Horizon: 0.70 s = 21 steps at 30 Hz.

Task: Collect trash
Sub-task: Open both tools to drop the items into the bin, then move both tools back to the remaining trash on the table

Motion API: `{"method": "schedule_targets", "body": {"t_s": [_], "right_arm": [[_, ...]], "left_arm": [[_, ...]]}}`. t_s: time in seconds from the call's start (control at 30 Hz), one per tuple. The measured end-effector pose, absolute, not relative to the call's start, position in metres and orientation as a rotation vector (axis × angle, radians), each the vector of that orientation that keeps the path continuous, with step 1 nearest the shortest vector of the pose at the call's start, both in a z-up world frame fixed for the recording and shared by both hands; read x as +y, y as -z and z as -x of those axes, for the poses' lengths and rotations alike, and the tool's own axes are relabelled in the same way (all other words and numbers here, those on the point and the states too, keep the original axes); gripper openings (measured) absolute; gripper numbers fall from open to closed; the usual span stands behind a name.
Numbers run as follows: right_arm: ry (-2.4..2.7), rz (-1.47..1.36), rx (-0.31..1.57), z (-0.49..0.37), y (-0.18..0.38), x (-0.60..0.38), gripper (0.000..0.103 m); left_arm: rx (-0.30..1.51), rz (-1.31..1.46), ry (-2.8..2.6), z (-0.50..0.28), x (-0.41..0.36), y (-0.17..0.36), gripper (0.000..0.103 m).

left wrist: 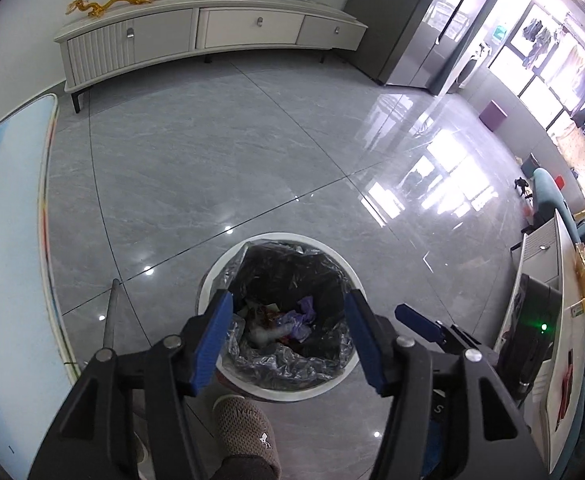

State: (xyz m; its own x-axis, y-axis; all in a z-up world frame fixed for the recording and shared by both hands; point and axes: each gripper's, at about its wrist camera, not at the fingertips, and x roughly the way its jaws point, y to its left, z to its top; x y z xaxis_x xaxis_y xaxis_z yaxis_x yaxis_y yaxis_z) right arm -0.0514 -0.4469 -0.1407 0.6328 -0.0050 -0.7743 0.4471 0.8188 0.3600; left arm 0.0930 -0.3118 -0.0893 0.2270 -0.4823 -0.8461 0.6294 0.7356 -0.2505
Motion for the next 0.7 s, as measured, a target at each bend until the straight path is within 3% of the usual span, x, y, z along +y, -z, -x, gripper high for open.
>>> {"method": "schedule_targets", "body": {"t_s": [0.3, 0.6, 0.7], "right_arm": [[0.300, -0.492, 0.809, 0.057, 0.111, -0.426, 0.061], [0.277, -0.407, 0.717, 0.065, 0.067, -0.391, 0.063], [0.261, -0.384, 0.683, 0.068, 0.052, -0.378, 0.065]], "left_arm": [[0.949, -0.236, 0.571, -0.078, -0.282, 0.066, 0.057], [0.721, -0.218, 0.391, -0.042, -0.222, 0.011, 0.057], [0.672, -0.200, 0.361, -0.032, -0.205, -0.004, 0.061]]}}
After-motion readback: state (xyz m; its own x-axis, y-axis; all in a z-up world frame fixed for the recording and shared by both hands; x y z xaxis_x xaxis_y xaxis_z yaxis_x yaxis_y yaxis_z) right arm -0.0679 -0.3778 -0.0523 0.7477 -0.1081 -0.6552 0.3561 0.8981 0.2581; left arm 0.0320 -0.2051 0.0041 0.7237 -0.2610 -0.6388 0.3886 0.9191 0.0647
